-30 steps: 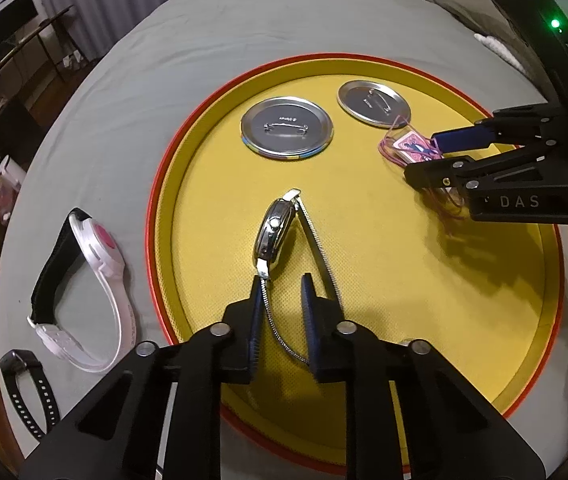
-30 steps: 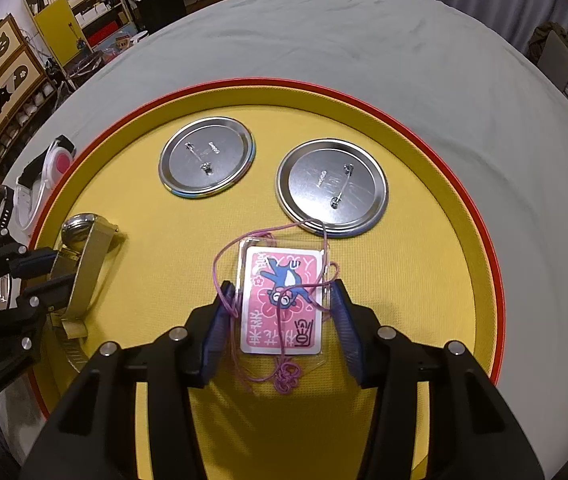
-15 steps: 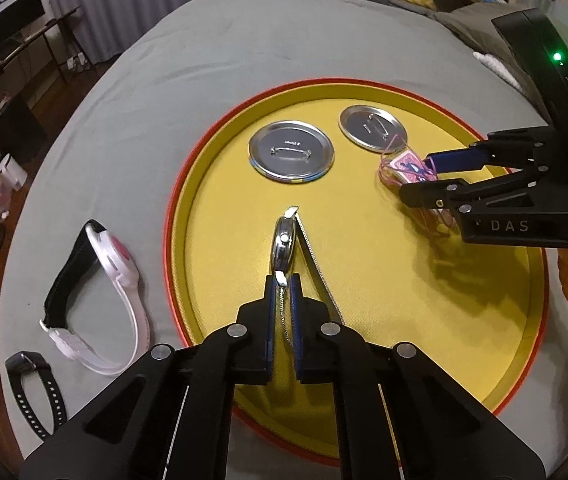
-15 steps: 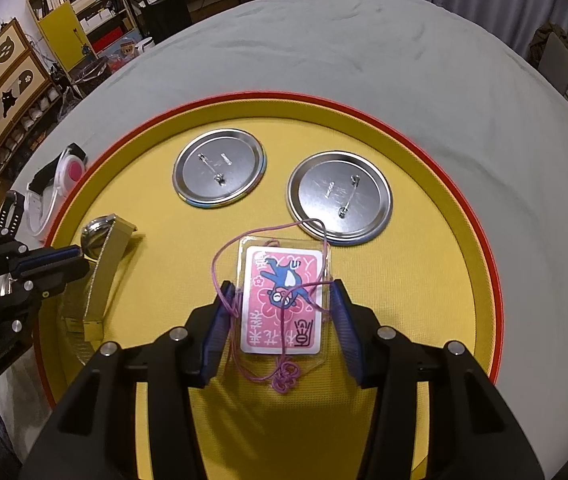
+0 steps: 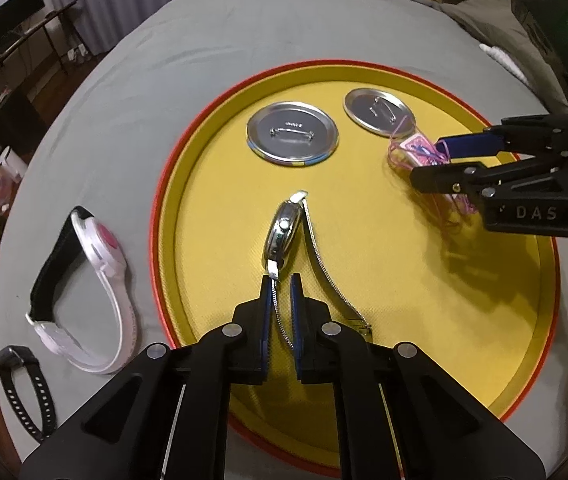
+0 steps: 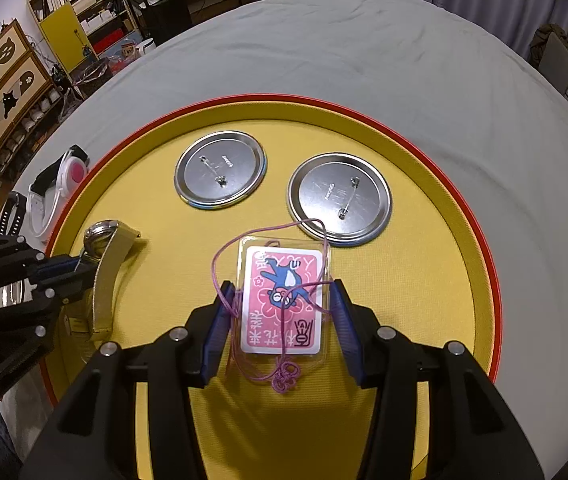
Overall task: Organize jewelry
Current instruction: 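Lift the watch with the left tool while the right tool lifts the pink card badge off the tray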
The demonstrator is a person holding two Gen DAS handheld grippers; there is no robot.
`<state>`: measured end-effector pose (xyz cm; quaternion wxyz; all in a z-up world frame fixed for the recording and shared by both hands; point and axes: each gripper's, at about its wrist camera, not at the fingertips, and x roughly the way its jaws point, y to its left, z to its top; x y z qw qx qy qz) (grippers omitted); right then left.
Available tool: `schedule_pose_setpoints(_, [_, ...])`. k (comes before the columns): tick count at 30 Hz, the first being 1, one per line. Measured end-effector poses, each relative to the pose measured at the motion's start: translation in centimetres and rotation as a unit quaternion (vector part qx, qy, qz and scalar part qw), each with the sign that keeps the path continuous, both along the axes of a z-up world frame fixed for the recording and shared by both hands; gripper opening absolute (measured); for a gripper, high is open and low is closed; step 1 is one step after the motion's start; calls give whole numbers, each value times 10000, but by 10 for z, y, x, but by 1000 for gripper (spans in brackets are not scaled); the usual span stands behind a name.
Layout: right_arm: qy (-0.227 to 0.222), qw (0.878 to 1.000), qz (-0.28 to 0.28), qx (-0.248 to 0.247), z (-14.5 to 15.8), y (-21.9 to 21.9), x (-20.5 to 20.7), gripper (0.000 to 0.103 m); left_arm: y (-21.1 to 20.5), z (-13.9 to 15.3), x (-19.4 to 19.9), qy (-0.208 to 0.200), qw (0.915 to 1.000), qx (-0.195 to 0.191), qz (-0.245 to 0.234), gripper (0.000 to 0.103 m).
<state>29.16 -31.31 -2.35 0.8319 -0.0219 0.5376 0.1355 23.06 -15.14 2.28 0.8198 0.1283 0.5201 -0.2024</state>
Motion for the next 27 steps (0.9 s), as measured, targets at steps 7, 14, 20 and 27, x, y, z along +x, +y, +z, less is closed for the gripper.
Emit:
schedule_pose_setpoints(7, [-16,10000,-5,40,0,2,-1,46,1,0,1,59,9999,-92,-66,3])
schedule_pose_setpoints(14, [-94,9999,5,48,6,6,-4,46,-1,2,-4,-68,9999,-62,-76,2])
schedule_pose_setpoints(20, [-174,9998,12,60,14,8,-4,46,2,8,-8,-205,9997,-73,-63,2])
schedule_pose_setpoints(27, [-248,9997,1,76,20,8,-6,46,5,21,-12,-294,9995,-123,-34,2])
